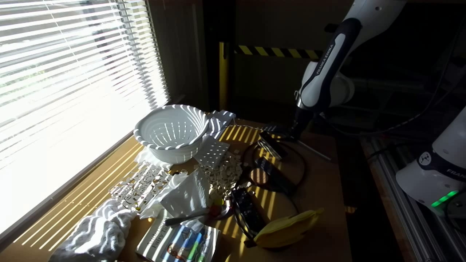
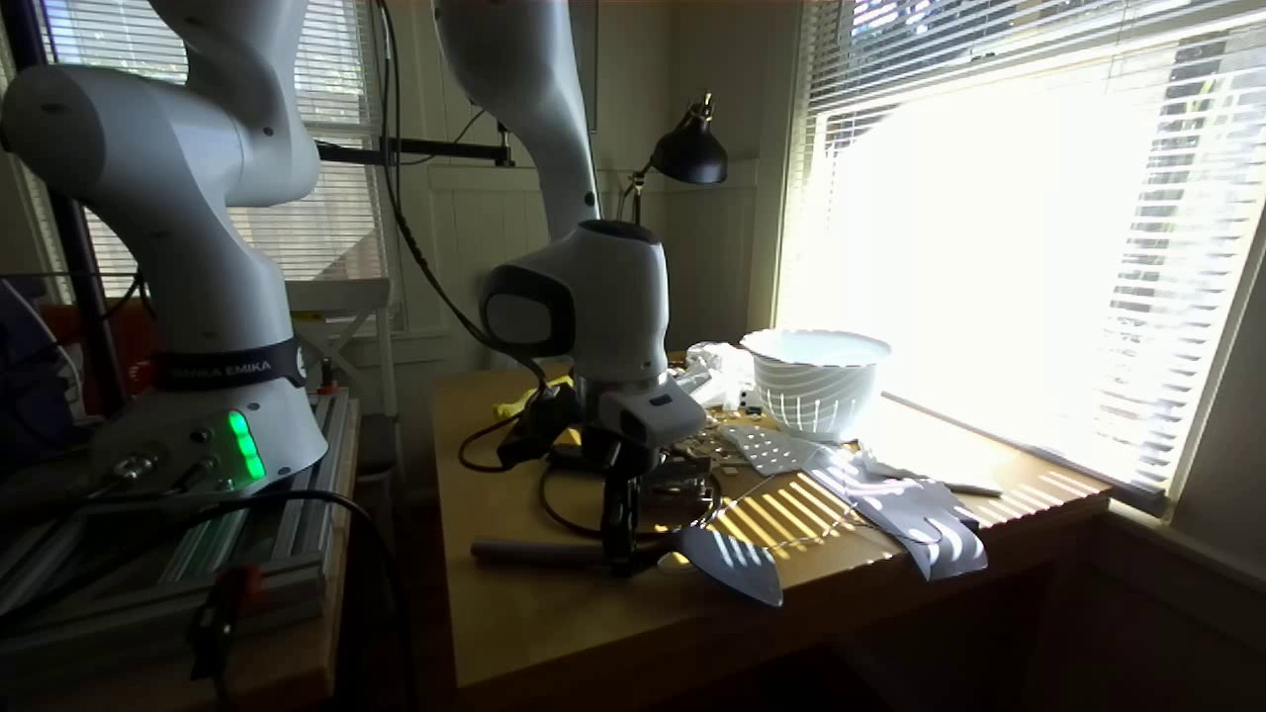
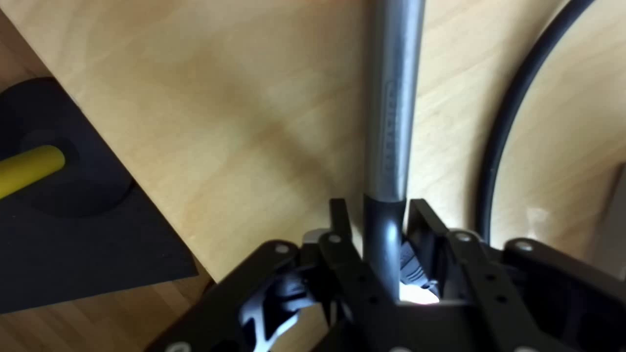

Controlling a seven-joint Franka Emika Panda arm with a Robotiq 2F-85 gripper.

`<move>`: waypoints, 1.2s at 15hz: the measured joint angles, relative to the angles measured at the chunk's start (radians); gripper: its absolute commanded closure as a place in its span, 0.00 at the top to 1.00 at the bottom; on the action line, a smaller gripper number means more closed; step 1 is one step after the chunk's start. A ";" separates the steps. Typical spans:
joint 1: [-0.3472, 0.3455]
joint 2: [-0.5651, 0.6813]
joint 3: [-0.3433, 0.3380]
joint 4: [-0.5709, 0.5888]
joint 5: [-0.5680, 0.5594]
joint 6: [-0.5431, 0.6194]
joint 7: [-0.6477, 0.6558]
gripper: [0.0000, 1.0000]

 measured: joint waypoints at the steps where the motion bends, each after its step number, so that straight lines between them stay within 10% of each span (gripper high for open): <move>1: 0.001 0.009 0.002 0.000 -0.006 0.015 0.001 0.02; 4: 0.022 0.021 -0.017 -0.004 -0.028 0.060 0.030 0.05; 11: 0.389 -0.014 -0.421 -0.105 -0.173 0.219 0.073 0.05; 18: 0.589 -0.101 -0.521 -0.192 -0.221 0.279 0.023 0.05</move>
